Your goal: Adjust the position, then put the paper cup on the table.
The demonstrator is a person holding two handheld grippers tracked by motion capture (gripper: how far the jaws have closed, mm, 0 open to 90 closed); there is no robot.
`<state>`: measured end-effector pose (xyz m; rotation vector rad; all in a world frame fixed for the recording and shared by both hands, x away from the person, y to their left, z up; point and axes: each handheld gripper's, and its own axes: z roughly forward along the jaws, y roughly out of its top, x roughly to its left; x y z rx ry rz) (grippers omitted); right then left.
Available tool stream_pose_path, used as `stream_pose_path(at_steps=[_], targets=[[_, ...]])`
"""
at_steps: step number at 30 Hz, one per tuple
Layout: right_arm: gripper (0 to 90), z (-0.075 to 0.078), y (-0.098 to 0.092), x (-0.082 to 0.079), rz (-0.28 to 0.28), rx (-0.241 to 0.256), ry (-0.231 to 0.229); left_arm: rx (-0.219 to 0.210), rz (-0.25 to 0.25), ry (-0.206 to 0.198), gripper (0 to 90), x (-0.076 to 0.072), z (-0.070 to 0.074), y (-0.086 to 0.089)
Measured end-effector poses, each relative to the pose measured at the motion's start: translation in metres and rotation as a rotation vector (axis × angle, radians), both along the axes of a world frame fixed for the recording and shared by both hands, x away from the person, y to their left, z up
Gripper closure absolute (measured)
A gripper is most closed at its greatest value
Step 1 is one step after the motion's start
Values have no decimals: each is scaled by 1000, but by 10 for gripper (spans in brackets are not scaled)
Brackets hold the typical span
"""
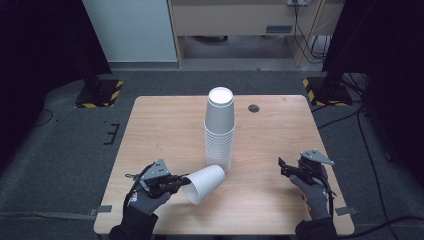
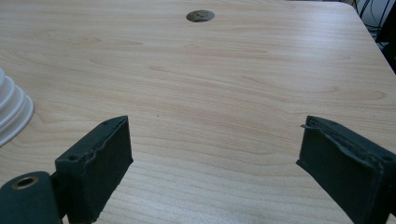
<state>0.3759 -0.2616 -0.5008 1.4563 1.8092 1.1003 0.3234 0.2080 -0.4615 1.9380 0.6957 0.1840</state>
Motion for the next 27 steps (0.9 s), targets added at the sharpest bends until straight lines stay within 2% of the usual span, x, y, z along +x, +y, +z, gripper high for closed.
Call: stream_pose_path(at_steps=[7, 15, 19, 21, 24, 27], targets=[[94, -2, 0, 1, 0, -3, 15, 18, -4, 35, 856, -2, 2, 15], [94, -5, 2, 1, 15, -30, 32, 27, 49, 55, 856, -3, 0, 37], [94, -9, 3, 2, 23, -50, 48, 35, 101, 59, 856, 0, 1, 48], [94, -11, 4, 2, 33, -60, 60, 39, 138, 64, 856, 1, 1, 54], [94, -14, 5, 2, 40, -69, 71, 25, 198, 70, 856, 3, 3, 62], [94, -18, 5, 3, 54, -86, 98, 37, 262, 73, 856, 6, 4, 68]])
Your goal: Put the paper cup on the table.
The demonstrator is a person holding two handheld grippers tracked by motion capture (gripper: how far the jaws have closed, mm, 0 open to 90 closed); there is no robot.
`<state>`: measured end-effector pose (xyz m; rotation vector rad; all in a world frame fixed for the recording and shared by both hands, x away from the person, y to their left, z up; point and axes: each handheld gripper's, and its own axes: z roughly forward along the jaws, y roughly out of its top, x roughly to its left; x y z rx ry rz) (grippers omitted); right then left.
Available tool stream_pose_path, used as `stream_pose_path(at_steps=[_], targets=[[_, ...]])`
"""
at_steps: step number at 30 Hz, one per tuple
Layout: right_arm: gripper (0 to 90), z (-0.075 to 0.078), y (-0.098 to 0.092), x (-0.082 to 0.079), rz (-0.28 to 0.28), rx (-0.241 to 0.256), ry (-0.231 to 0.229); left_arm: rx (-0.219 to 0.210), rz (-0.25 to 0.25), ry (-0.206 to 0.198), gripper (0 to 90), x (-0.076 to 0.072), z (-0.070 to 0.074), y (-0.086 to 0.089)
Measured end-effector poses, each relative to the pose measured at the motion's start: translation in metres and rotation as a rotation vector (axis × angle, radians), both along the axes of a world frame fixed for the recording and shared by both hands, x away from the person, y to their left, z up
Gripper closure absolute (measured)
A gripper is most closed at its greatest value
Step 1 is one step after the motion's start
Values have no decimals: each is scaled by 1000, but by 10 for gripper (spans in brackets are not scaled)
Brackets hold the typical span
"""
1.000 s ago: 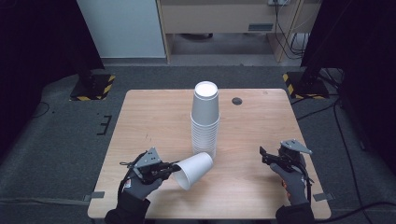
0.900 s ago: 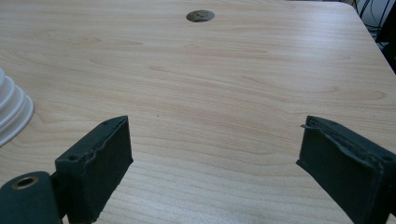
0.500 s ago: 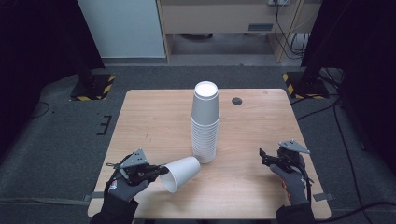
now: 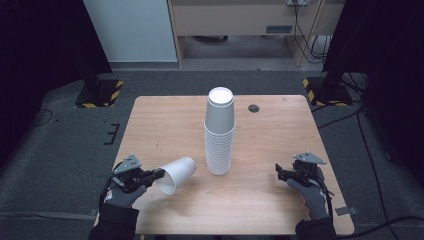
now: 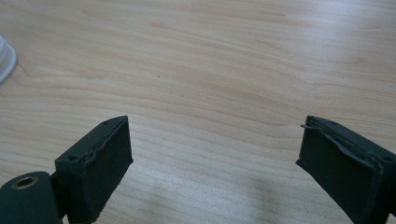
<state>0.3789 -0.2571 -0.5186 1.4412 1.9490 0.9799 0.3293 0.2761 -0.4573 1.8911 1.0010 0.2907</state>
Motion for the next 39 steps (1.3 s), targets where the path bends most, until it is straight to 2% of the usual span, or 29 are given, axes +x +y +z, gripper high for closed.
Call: stream_pose_path(at_steps=[9, 16, 19, 22, 24, 27, 36, 39], targets=[[96, -9, 1, 4, 12, -60, 55, 57, 169, 13, 854, 4, 3, 13], [96, -16, 6, 6, 23, -105, 94, 105, 245, 16, 855, 6, 7, 23], [92, -17, 7, 6, 16, -101, 99, 133, 282, 27, 856, 8, 10, 31], [89, -18, 8, 6, 15, -93, 100, 127, 317, 42, 857, 11, 14, 39], [86, -19, 9, 6, 21, -69, 106, 119, 333, 55, 857, 14, 17, 45], [78, -20, 10, 6, 23, -49, 114, 134, 348, 84, 857, 19, 22, 51], [71, -20, 10, 7, 21, -46, 116, 239, 377, 185, 857, 35, 41, 61], [70, -20, 10, 7, 23, -50, 114, 262, 382, 223, 857, 40, 45, 64]])
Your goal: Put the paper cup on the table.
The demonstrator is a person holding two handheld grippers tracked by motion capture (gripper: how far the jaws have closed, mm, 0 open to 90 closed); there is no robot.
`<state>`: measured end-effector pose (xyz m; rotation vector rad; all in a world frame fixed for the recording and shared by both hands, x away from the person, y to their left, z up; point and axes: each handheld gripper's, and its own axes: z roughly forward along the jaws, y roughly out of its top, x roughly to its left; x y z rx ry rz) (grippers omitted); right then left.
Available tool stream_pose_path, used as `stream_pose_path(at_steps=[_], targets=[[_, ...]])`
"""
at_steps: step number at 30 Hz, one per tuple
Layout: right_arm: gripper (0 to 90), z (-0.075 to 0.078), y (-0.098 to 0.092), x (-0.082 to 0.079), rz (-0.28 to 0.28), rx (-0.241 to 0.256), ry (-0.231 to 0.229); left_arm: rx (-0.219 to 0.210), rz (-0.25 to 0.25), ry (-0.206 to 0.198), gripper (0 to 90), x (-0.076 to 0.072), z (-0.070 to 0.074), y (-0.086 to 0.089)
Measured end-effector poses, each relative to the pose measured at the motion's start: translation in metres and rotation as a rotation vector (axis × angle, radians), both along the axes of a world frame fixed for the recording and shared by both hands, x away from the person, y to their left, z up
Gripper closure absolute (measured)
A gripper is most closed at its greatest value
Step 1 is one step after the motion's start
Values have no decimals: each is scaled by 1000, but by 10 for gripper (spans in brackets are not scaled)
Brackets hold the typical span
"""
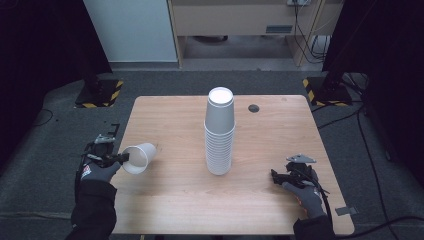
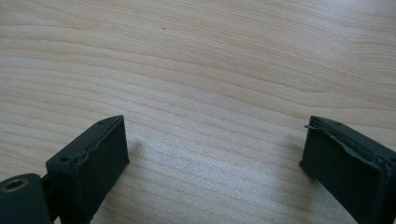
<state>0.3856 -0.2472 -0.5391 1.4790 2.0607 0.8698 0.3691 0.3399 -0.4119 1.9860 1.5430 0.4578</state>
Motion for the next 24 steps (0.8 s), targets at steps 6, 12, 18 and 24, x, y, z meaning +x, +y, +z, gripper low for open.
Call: stream_pose_path(at_steps=[6, 12, 18, 24], targets=[[68, 0, 0, 0, 0, 0, 0, 22, 12, 110, 858, 9, 1, 3], [66, 0, 0, 0, 0, -2, 1, 53, 27, 192, 858, 16, -1, 4], [64, 0, 0, 0, 0, -2, 2, 80, 17, 294, 859, 23, 3, -1], [63, 0, 0, 0, 0, -1, 2, 101, 13, 370, 858, 29, 6, -7]])
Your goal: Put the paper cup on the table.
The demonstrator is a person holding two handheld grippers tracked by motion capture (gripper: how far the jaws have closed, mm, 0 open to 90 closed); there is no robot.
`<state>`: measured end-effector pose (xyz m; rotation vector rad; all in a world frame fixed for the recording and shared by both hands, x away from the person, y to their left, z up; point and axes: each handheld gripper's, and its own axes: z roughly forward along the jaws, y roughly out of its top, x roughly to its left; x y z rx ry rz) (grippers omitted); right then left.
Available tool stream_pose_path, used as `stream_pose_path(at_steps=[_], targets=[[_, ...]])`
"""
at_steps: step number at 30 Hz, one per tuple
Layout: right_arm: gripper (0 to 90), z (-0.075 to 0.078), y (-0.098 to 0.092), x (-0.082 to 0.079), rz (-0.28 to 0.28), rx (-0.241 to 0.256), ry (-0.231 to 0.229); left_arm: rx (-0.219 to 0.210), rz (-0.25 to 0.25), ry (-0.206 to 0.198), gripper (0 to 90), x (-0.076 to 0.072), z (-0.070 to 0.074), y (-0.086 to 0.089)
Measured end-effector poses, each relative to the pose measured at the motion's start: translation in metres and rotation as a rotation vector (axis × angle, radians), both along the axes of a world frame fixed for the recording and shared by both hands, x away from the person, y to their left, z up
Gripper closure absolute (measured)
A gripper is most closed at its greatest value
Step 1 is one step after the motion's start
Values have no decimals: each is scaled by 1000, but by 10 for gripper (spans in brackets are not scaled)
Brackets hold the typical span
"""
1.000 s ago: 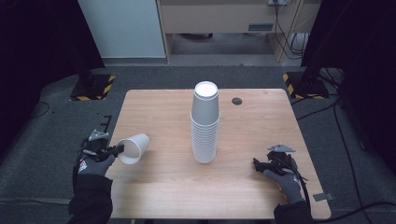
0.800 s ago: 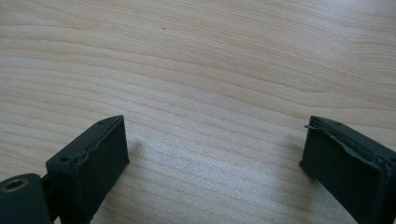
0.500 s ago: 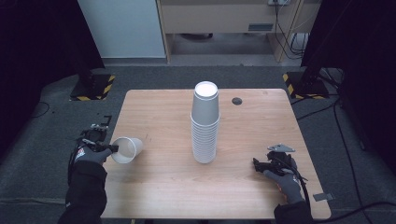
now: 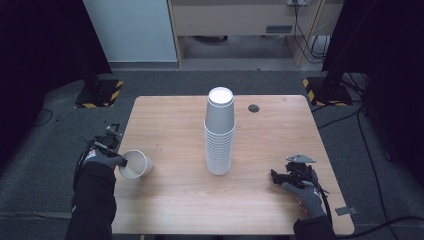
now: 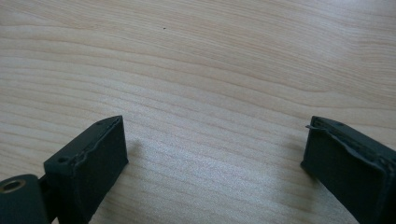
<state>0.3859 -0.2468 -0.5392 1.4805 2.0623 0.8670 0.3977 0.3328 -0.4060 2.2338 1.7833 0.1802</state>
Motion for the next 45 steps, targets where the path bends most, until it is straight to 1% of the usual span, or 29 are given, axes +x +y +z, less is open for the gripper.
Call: stream_pose_path(at_steps=[4, 6, 8, 9, 12, 14, 16, 19, 22, 26, 30, 32, 33, 35, 36, 37, 38, 39, 40, 41, 42, 43, 44, 45], targets=[[62, 0, 0, 0, -1, 1, 1, 11, -1, 45, 858, 4, 0, -5], [62, 0, 0, 0, 0, 0, 0, 5, -1, 69, 858, 6, -1, -6], [62, 0, 0, 0, 0, 0, 0, -1, 6, 83, 858, 8, -2, -6], [62, 0, 0, 0, -2, 1, 1, 5, 3, 89, 859, 10, -2, -6], [62, 0, 0, 0, -3, 0, 1, -11, -2, 122, 859, 11, -5, -7], [60, 0, 0, 0, -2, 1, 1, -7, 3, 138, 859, 12, -5, -8], [59, 0, 1, 0, -4, 4, 3, 5, 12, 165, 858, 12, -5, -9], [59, 0, 1, 0, -4, 2, 2, 14, 22, 178, 857, 13, -5, -11], [59, 0, 1, 0, -4, 2, 3, 21, 23, 180, 856, 15, -5, -13], [58, 0, 1, 0, -3, 2, 3, 10, 27, 165, 846, 17, -8, -15], [56, 0, 1, 0, -2, 4, 4, 0, 31, 144, 808, 18, -13, -17], [56, 0, 1, 0, -2, 4, 4, -8, 23, 117, 781, 16, -15, -17], [56, 0, 1, 0, -2, 4, 4, -20, 27, 92, 740, 16, -15, -17], [56, 0, 1, 0, -2, 4, 4, -41, 25, 50, 701, 14, -14, -16], [56, 0, 1, 0, -3, 5, 5, -46, 27, 7, 678, 12, -13, -16], [56, 0, 1, 0, -2, 4, 4, -49, 23, -33, 613, 11, -12, -14], [56, 0, 1, 0, -2, 4, 4, -55, 29, -67, 586, 9, -10, -13], [56, 0, 1, 0, -2, 4, 4, -62, 28, -94, 561, 7, -9, -12], [56, 0, 1, 0, -2, 4, 4, -75, 24, -152, 538, 4, -8, -10], [56, 0, 1, 0, -2, 4, 4, -90, 27, -191, 498, 1, -8, -10], [56, 0, 1, 0, -2, 3, 4, -105, 38, -249, 489, -3, -7, -8], [55, 0, 1, 0, -3, 3, 4, -107, 41, -290, 478, -6, -7, -7], [54, 0, 1, 0, -2, 4, 4, -115, 52, -358, 457, -9, -7, -6], [53, 0, 1, 0, -2, 3, 4, -127, 59, -437, 454, -14, -6, -4]])
